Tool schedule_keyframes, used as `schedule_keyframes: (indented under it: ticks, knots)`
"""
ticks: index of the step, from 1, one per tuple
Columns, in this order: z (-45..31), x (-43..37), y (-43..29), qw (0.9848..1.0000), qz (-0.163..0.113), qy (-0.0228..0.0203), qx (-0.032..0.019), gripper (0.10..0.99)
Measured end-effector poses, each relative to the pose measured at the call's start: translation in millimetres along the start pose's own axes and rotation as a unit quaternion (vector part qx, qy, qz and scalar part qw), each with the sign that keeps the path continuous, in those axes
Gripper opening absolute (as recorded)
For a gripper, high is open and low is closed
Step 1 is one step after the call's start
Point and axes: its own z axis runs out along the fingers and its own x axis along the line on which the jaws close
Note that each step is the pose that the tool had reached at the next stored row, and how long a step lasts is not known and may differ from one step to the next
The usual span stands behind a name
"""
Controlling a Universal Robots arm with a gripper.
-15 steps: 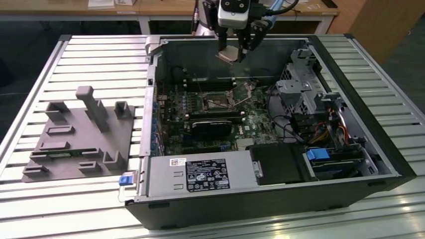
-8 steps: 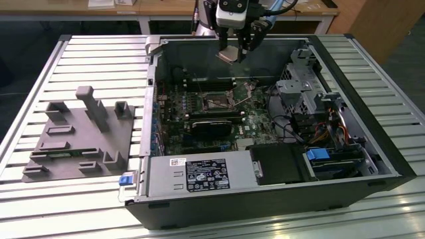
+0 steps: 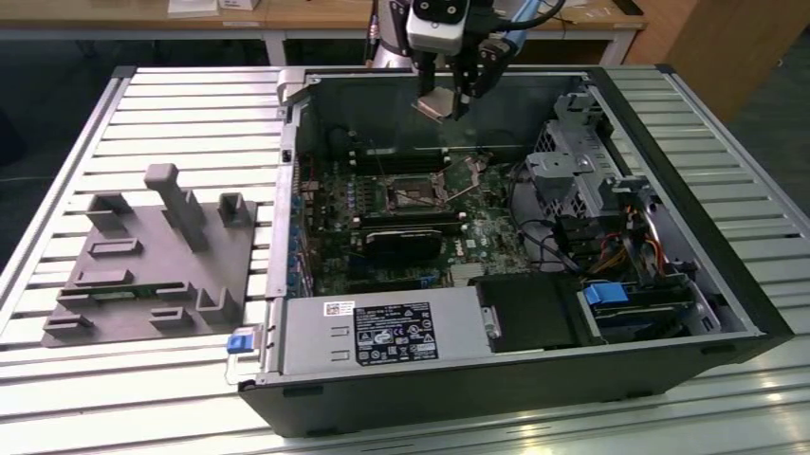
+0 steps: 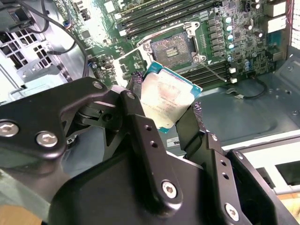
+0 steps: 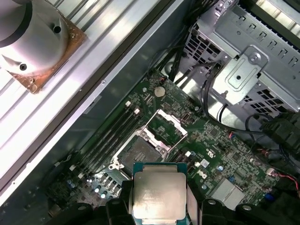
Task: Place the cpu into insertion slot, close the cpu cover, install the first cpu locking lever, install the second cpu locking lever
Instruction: 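Place the cpu into insertion slot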
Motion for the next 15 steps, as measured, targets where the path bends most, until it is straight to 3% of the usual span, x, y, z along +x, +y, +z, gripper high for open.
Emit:
schedule_keyframes:
  ticks: [15]
  knots:
    - [0.4,0.0,0.0,0.9992,0.041,-0.0036,-0.0008,0.537]
